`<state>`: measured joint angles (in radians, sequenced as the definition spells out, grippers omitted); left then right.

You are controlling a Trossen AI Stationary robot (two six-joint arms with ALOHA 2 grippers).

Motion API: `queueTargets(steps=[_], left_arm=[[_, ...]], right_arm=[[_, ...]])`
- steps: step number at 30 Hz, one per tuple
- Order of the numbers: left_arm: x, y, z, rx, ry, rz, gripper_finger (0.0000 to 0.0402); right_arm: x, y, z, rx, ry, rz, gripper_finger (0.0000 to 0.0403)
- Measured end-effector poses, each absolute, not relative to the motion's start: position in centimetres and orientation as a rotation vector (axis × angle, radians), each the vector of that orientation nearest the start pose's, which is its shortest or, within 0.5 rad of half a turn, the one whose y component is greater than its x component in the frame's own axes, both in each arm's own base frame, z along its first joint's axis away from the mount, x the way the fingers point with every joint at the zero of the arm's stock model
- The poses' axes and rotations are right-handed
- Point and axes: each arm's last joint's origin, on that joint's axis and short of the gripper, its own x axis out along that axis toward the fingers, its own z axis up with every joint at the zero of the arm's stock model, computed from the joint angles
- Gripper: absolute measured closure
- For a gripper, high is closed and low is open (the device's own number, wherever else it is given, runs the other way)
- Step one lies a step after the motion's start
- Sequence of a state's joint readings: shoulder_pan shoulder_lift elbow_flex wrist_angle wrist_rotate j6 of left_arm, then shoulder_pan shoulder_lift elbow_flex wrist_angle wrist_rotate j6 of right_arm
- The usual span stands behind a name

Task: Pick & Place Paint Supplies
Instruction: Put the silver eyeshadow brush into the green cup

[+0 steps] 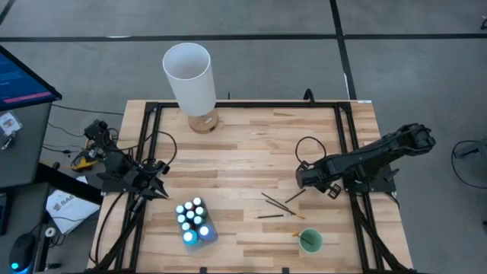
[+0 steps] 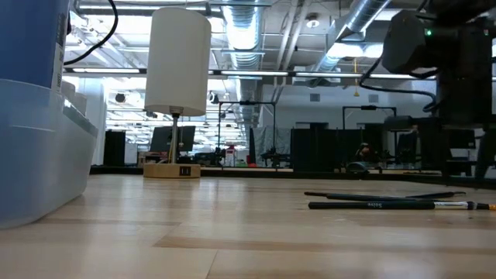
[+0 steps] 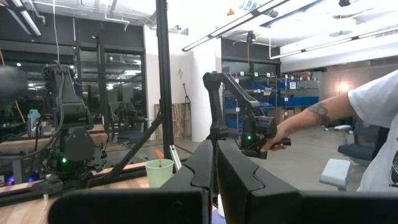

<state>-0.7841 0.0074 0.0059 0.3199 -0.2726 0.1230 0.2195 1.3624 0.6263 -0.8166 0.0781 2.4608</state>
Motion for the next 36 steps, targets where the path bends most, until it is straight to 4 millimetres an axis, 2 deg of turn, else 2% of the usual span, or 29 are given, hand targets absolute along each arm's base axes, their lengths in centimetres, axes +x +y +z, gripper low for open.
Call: queueTargets(steps=[4,15,36], left_arm=[[7.1,-5.9,19.5,-0.043,-0.309,-0.489,0.0394],[7.1,-5.9,19.5,-0.044,-0.311,-0.489,0.0394],[7.1,-5.9,19.5,-0.045,-0.312,-0.489,0.0394]], right_arm=[[18.6,3.9,14.0,1.699,0.714,-1.617,0.0275],[18.1,3.4,13.1,1.714,0.708,-1.639,0.0269],[18.4,3.2,13.0,1.745,0.704,-1.616,0.0396]])
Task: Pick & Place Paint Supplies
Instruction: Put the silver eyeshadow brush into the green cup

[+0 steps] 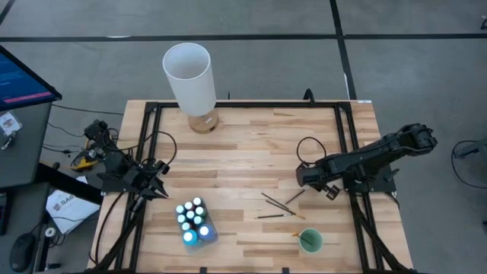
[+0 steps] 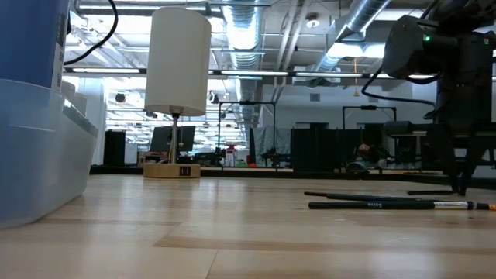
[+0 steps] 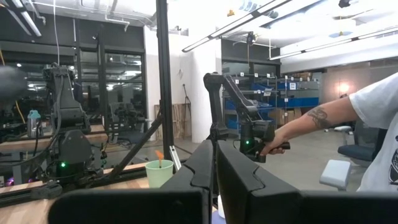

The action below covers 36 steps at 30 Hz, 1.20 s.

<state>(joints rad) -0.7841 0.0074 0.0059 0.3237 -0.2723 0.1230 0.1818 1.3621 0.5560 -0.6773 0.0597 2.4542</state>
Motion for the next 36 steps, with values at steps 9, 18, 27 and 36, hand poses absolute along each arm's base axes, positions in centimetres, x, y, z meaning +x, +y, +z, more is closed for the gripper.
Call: queueTargets(steps=[9,18,27,36], left_arm=[[7.1,-5.9,19.5,-0.045,-0.312,-0.488,0.0394],[7.1,-5.9,19.5,-0.045,-0.312,-0.488,0.0394],[7.0,-5.9,19.6,-0.046,-0.313,-0.488,0.0394],[7.0,-5.9,19.6,-0.049,-0.318,-0.488,0.0394]], right_arm=[[18.8,3.0,13.2,1.656,0.627,-1.553,0.0402],[18.9,2.2,15.0,1.367,0.471,-1.550,0.0403],[20.4,2.2,21.3,1.079,0.491,-1.387,0.0403],[21.0,4.5,29.1,0.788,0.439,-1.111,0.0403]])
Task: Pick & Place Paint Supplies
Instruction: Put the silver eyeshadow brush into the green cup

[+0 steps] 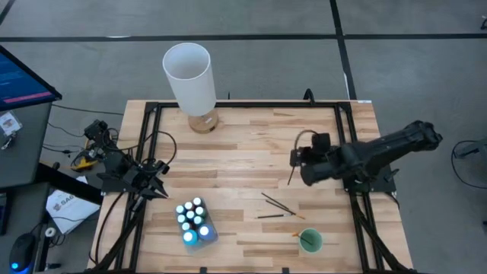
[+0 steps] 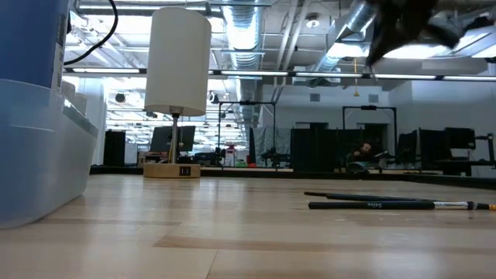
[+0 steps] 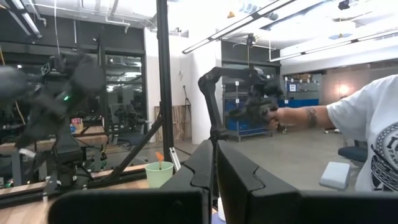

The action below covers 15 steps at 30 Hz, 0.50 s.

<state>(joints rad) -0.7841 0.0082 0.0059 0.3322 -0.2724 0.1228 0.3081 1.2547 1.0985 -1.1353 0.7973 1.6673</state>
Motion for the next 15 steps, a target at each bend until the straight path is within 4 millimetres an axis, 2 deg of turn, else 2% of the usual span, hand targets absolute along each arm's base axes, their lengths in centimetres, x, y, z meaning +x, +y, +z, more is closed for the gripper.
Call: queueTargets(steps=[4,8,15], left_arm=[[7.0,-5.9,19.6,-0.050,-0.320,-0.488,0.0394],[7.0,-5.9,19.7,-0.053,-0.324,-0.487,0.0394],[7.0,-5.9,19.7,-0.053,-0.325,-0.487,0.0394]], right_arm=[[20.7,6.4,31.6,0.644,0.407,-0.988,0.0403],[20.0,8.7,33.1,0.521,0.403,-0.852,0.0403],[17.8,12.9,34.0,0.423,0.370,-0.647,0.0403]])
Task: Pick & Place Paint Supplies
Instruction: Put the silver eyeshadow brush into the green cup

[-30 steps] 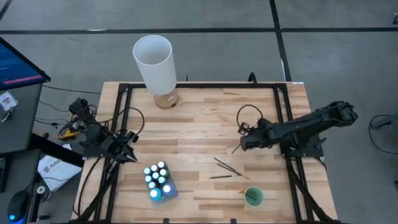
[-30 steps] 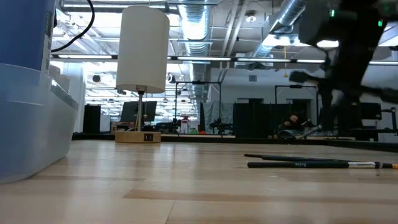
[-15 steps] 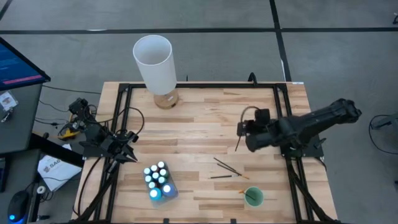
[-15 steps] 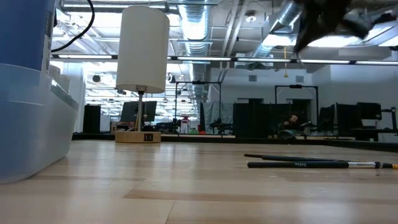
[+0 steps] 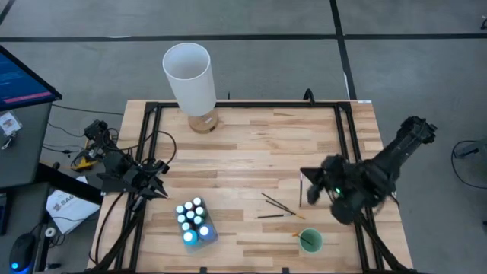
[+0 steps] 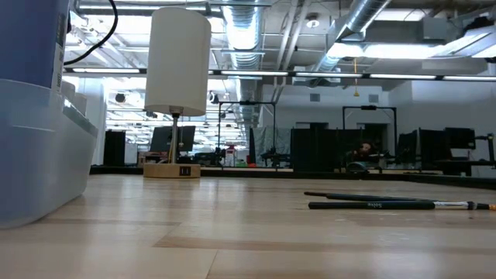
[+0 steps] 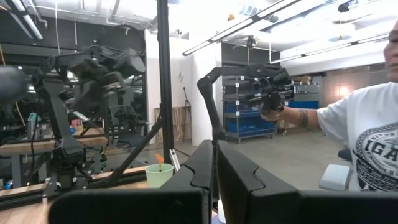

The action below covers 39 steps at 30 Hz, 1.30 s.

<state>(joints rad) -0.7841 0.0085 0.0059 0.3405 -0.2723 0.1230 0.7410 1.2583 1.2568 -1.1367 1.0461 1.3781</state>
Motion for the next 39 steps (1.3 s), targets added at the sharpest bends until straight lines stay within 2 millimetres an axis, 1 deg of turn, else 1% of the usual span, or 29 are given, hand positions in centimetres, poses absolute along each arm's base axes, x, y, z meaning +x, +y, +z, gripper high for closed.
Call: queueTargets(steps=[6,9,16,23,26,31,36,39], left_arm=[[7.0,-5.9,19.7,-0.053,-0.326,-0.487,0.0394],[7.0,-5.9,19.7,-0.054,-0.327,-0.487,0.0394],[7.0,-5.9,19.7,-0.054,-0.327,-0.487,0.0394],[7.0,-5.9,19.7,-0.056,-0.331,-0.486,0.0394],[7.0,-5.9,19.7,-0.056,-0.331,-0.486,0.0394],[7.0,-5.9,19.8,-0.057,-0.332,-0.486,0.0394],[7.0,-5.9,19.8,-0.059,-0.335,-0.486,0.0394],[7.0,-5.9,19.8,-0.060,-0.338,-0.486,0.0394]], right_arm=[[15.5,16.2,33.9,0.361,0.317,-0.502,0.0403],[14.7,17.8,33.4,0.309,0.295,-0.452,0.0403],[14.1,21.4,30.8,0.200,0.294,-0.398,0.0403],[14.4,23.9,27.6,0.121,0.313,-0.402,0.0403],[14.7,24.6,26.3,0.076,0.328,-0.414,0.0403],[14.8,24.9,24.9,0.052,0.340,-0.445,0.0403],[14.3,25.0,24.8,0.060,0.358,-0.441,0.0403],[14.2,24.9,24.8,0.066,0.370,-0.442,0.0395]])
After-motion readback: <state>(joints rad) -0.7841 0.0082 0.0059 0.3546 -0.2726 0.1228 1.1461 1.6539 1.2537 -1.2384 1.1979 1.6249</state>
